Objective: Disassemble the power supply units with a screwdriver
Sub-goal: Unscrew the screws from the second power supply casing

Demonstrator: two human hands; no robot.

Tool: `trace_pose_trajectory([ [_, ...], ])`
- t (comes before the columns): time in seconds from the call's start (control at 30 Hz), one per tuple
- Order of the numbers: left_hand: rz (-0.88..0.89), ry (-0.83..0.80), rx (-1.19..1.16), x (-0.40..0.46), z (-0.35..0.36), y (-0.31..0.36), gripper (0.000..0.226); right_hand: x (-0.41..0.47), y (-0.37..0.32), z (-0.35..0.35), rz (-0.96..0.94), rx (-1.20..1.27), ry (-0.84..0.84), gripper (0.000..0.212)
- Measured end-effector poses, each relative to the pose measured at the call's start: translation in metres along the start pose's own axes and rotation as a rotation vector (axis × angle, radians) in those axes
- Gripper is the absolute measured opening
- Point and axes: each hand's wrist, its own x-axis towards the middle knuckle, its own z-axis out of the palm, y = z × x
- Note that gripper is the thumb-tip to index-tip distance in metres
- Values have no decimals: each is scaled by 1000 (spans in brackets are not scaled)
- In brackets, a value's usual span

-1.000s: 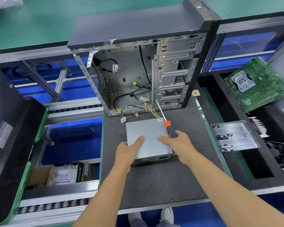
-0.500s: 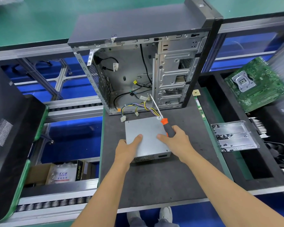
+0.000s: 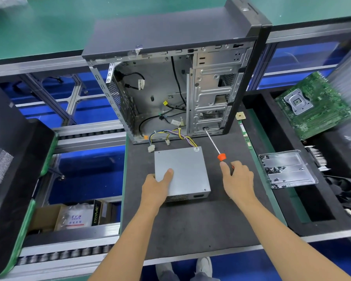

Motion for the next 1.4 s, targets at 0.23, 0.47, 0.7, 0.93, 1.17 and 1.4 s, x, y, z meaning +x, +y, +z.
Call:
trace_pose_trajectory([
  [0.23, -11, -9, -9, 2, 2, -2, 52, 31, 34, -7, 63, -307, 51, 44],
  [0.47, -11, -20, -3, 3, 2, -2, 54, 38, 47, -4, 108, -281, -76, 37],
  [0.7, 0, -27, -65, 3, 2, 1, 50, 2, -2, 0, -301, 26, 122, 27],
  [0.93, -47, 0, -66, 12, -1, 13, 58, -8, -50, 26, 288, 456, -425, 64],
  [1.17, -81, -55, -58, 23, -3, 17, 65, 3, -58, 32, 329, 399, -427, 60],
  [1.4, -64, -71, -39, 27, -4, 15, 65, 6, -58, 28, 290, 370, -461, 67],
])
